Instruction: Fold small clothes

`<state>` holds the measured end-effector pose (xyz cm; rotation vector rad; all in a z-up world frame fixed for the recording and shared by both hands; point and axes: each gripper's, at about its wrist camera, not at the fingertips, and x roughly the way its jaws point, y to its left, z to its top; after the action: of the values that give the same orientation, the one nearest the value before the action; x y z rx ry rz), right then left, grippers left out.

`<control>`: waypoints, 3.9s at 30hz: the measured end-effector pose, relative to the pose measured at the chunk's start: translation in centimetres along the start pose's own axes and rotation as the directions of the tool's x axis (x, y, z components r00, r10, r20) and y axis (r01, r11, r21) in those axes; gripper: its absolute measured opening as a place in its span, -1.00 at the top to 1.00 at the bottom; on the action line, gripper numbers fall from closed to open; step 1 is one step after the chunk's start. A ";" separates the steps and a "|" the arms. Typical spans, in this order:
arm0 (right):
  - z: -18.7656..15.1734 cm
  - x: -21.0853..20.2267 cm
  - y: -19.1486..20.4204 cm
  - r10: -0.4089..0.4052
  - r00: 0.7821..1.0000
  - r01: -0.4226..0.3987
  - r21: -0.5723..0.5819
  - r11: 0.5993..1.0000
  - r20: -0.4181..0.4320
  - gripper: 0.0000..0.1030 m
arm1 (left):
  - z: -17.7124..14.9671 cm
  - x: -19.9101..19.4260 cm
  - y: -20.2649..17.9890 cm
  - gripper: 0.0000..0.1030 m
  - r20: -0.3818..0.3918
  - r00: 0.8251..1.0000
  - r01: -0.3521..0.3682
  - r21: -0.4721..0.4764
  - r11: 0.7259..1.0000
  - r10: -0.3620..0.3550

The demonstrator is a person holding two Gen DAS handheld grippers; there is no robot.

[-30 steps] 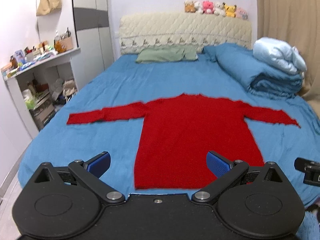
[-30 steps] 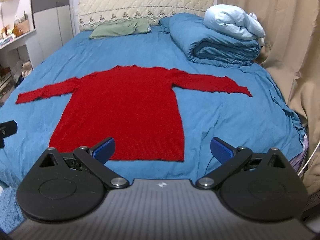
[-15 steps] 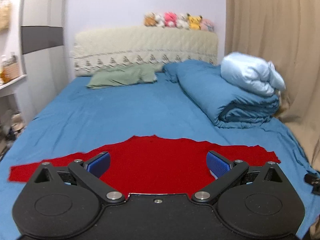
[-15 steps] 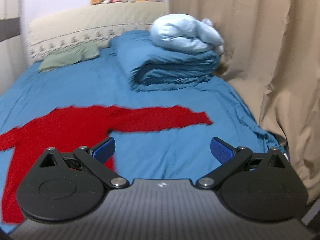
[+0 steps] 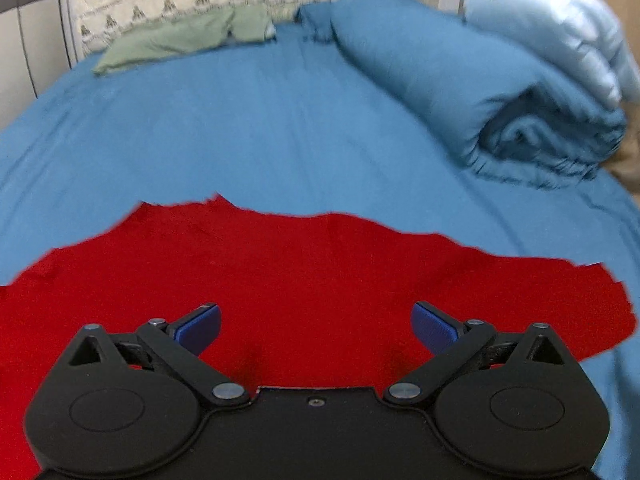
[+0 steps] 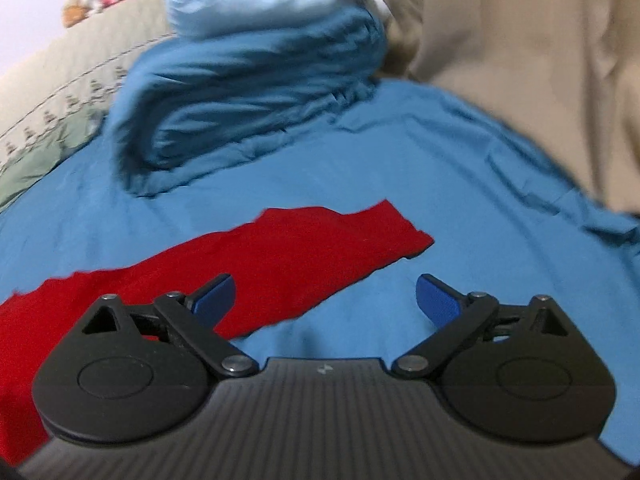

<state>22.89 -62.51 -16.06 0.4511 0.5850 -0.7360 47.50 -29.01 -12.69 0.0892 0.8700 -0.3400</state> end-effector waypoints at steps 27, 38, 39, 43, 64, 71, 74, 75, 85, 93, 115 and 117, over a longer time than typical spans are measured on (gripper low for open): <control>4.5 -4.8 17.9 0.433 0.871 -0.446 0.006 0.895 0.234 0.59 | 1.0 0.3 8.9 -1.00 0.092 0.996 -0.001 -0.061 0.998 0.007; -19.7 -4.5 43.4 0.569 0.802 -0.566 -0.530 0.631 -0.180 0.59 | -5.4 -3.2 25.7 -1.00 -0.003 0.983 -0.181 -0.154 0.971 0.183; -21.3 -4.2 43.6 0.552 0.812 -0.556 -0.546 0.627 -0.193 0.58 | -6.1 -3.0 26.3 -1.00 -0.007 0.987 -0.162 -0.159 0.974 0.163; -22.9 -5.2 42.8 0.552 0.815 -0.534 -0.598 0.597 -0.176 0.02 | -7.3 -1.9 27.3 -1.00 -0.012 0.998 -0.062 -0.186 0.981 0.061; -20.2 -5.1 30.1 0.542 0.824 -0.518 -0.609 0.601 -0.165 -0.81 | -5.5 3.1 18.5 0.20 0.077 0.997 0.039 -0.185 0.982 -0.025; -20.2 -5.4 29.3 0.552 0.819 -0.527 -0.589 0.613 -0.157 -0.81 | -7.8 1.9 21.7 0.19 0.106 0.991 0.114 -0.342 0.933 -0.083; -20.0 -5.3 29.8 0.550 0.820 -0.525 -0.588 0.615 -0.157 -0.81 | -7.7 1.8 22.4 0.13 0.133 0.984 0.163 -0.413 0.896 -0.118; -19.6 -4.9 30.4 0.549 0.820 -0.525 -0.589 0.614 -0.159 -0.81 | -7.6 1.8 22.8 0.13 0.146 0.980 0.189 -0.455 0.870 -0.136; -19.0 -4.1 32.0 0.543 0.825 -0.517 -0.594 0.616 -0.155 -0.81 | -4.8 2.6 22.8 0.92 0.134 0.977 0.210 -0.499 0.841 -0.164; -18.7 -4.9 32.2 0.542 0.826 -0.518 -0.592 0.618 -0.156 -0.85 | -4.5 -5.3 25.5 0.92 0.432 0.902 0.195 -0.358 0.913 -0.024; -18.3 -3.5 30.7 0.463 0.866 -0.484 -0.553 0.678 -0.191 -0.99 | -13.5 -3.8 36.0 0.62 0.217 0.975 0.100 -0.593 0.799 0.039; -18.4 -3.5 30.8 0.462 0.867 -0.482 -0.550 0.682 -0.188 -0.99 | -12.8 -4.5 36.2 0.31 0.235 0.971 0.108 -0.604 0.789 0.047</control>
<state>37.16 -29.95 -22.15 0.0225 0.6568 -0.0208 47.31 8.99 -19.67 -0.5702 0.7049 -0.0778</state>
